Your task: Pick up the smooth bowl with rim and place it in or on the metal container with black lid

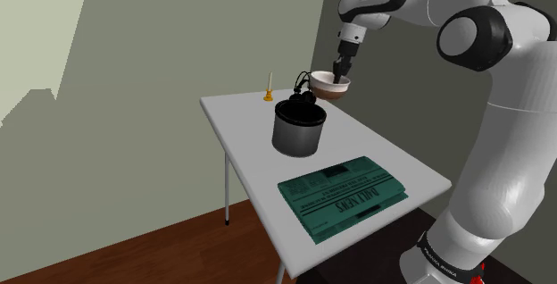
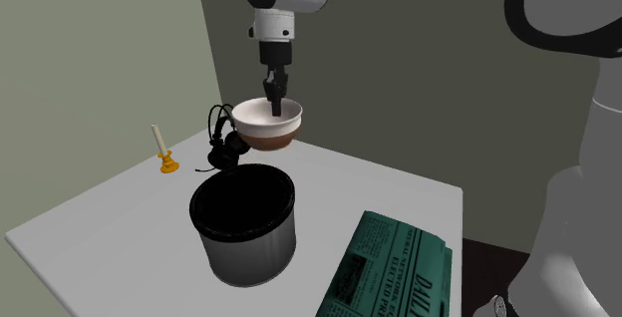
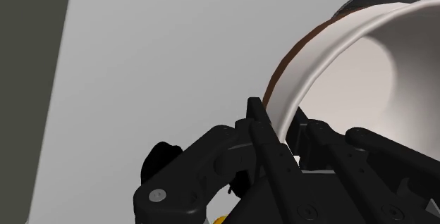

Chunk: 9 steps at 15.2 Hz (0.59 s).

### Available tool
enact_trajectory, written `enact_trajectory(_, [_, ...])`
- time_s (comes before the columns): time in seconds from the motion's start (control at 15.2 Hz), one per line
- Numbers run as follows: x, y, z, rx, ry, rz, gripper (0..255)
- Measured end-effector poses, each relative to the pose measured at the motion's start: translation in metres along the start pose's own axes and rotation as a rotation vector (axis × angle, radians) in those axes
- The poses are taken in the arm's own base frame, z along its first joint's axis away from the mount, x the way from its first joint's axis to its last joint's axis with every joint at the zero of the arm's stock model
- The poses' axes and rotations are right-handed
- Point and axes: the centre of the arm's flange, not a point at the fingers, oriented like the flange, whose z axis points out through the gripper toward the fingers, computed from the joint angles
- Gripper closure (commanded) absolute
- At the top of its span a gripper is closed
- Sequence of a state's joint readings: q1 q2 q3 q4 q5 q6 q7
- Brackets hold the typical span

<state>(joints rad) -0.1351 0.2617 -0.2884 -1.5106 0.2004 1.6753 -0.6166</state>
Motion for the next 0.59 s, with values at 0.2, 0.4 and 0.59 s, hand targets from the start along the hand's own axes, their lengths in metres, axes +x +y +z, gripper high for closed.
enact_trajectory(0.2, [-0.002,-0.002,-0.015,0.0,0.0,0.0,255])
enact_trajectory(0.4, [-0.001,-0.005,-0.031,0.0,0.0,0.0,255])
enact_trajectory(0.59, [-0.002,-0.007,-0.047,0.0,0.0,0.0,255])
